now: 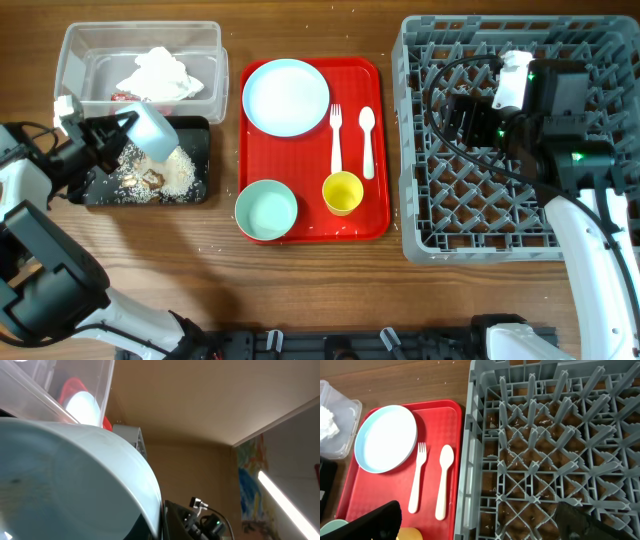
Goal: Sort waste into correct bins and load items into the dishwasher rack
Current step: 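Lift the rice bowl left and tip its contents onto the black tray, then carry the emptied bowl back and set it on the red tray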
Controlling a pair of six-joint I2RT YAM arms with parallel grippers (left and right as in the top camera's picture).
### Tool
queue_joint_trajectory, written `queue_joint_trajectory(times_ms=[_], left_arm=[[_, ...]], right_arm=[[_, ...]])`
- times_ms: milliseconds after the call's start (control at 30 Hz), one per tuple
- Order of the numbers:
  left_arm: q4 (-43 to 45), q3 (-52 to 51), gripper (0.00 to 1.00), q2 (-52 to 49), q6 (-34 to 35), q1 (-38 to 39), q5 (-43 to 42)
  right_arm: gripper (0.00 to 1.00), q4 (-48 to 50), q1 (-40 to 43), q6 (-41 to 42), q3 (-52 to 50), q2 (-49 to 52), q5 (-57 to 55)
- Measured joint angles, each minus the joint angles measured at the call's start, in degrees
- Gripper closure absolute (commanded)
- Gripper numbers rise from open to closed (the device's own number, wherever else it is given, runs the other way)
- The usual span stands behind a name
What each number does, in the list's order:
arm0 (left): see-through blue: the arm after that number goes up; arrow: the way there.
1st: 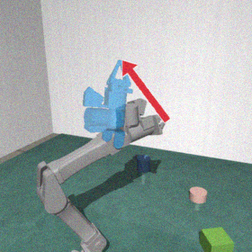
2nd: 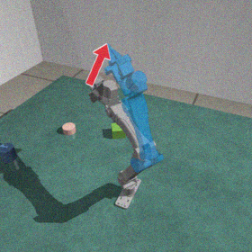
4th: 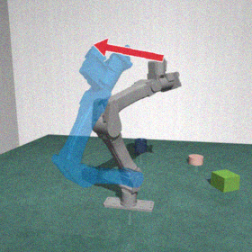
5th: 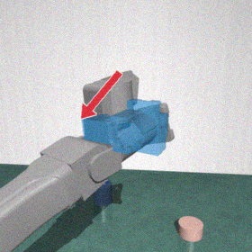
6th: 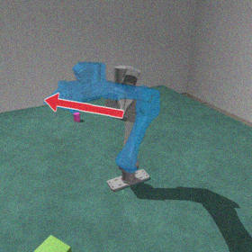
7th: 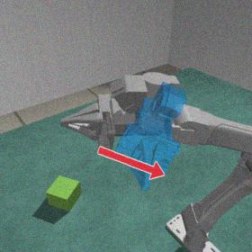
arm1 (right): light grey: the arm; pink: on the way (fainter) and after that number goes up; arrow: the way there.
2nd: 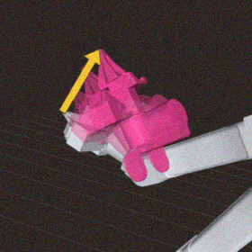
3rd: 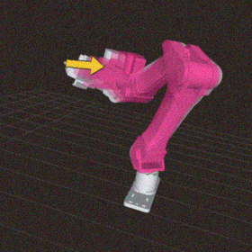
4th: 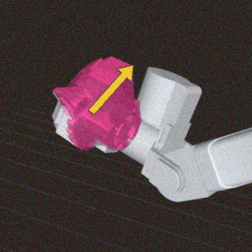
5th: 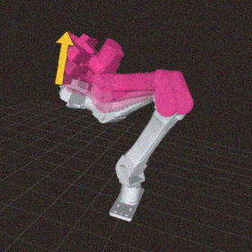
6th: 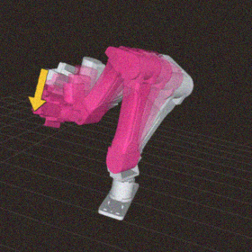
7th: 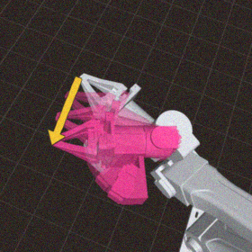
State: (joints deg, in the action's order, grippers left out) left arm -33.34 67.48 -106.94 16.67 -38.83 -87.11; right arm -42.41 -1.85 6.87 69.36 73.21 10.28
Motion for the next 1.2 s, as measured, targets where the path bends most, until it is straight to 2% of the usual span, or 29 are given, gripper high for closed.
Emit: queue_joint_trajectory(times_ms=[300,433,533,600,733,833,933,1067,1200], left_arm=[[7.6,-0.2,0.96,0.0,12.7,-1.2,3.9],[6.8,-0.1,0.96,0.0,18.9,-0.8,4.2],[6.8,-0.1,0.96,0.3,21.0,1.8,2.2],[7.0,-0.1,0.96,2.9,21.7,6.4,4.2],[8.9,-0.1,0.96,13.1,22.3,18.7,15.6],[9.3,-0.1,0.96,17.8,21.9,30.4,30.3],[7.3,-0.1,0.96,17.2,19.1,45.5,46.8],[2.8,-0.1,0.96,15.2,17.0,57.4,65.7],[0.6,-0.1,0.96,10.4,14.8,66.3,80.4]], right_arm=[[0.00,0.0,0.0,0.4,0.0,0.0,0.0],[0.00,0.4,0.0,0.6,0.0,0.0,0.0],[0.00,0.5,0.0,0.6,0.0,0.0,0.0],[0.00,0.5,0.0,0.6,0.0,0.0,0.0],[0.00,0.5,0.0,0.6,0.0,0.0,0.0],[0.00,0.5,0.0,0.6,0.0,0.0,0.2],[0.00,0.5,0.0,0.6,0.0,0.0,0.5],[0.00,0.2,0.0,0.6,0.0,0.0,0.7],[0.00,0.0,0.0,0.6,0.0,0.0,0.7]])
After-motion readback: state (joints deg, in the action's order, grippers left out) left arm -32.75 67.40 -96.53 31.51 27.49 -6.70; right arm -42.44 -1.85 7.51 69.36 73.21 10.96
